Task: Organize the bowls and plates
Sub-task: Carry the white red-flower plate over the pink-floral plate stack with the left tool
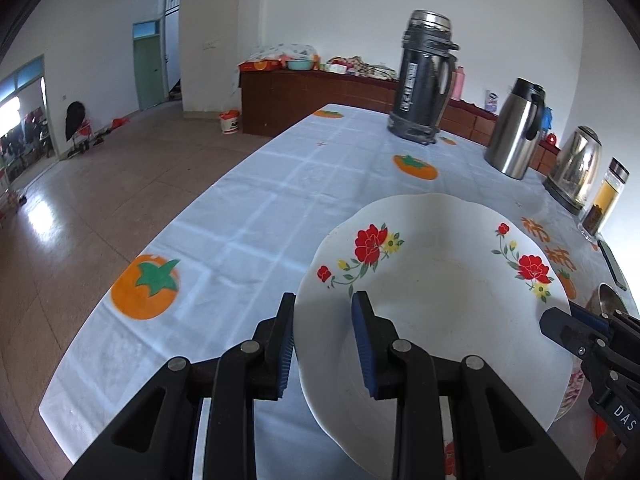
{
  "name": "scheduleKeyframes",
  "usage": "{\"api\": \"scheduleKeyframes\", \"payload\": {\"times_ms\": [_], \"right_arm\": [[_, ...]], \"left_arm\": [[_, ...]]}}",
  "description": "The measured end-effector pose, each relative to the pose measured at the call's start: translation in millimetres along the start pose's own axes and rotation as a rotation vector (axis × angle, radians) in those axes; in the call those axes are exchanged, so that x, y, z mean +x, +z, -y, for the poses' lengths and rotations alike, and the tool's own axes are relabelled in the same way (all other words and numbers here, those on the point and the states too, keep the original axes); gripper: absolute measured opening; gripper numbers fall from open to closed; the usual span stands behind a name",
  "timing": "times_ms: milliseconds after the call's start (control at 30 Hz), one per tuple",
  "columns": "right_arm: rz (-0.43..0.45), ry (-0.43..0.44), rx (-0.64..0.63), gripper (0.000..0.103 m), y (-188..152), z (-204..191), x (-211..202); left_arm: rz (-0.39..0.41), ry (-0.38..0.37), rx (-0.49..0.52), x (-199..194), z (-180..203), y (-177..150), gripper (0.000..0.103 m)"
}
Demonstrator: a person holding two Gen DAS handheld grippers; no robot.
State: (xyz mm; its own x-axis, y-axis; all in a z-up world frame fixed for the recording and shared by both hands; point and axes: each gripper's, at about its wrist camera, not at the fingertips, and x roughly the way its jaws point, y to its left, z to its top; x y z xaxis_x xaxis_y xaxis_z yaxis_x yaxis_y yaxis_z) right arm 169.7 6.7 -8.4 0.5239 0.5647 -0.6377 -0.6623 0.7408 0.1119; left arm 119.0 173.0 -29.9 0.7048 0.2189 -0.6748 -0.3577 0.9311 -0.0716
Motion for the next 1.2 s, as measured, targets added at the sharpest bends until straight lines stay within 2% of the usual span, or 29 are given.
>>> {"api": "scheduleKeyframes", "payload": {"times_ms": [633,1200], "right_arm": [[0.033,-0.074,0.084,0.019,-14,46,-25],[0.040,-0.141,0.105,0.020,-26,67,-33]], "left_arm": [[-0.001,-0.035,0.087,5,56,3,0.031],[-0.010,-0.050,0.131,10,87,1,0.031]]}}
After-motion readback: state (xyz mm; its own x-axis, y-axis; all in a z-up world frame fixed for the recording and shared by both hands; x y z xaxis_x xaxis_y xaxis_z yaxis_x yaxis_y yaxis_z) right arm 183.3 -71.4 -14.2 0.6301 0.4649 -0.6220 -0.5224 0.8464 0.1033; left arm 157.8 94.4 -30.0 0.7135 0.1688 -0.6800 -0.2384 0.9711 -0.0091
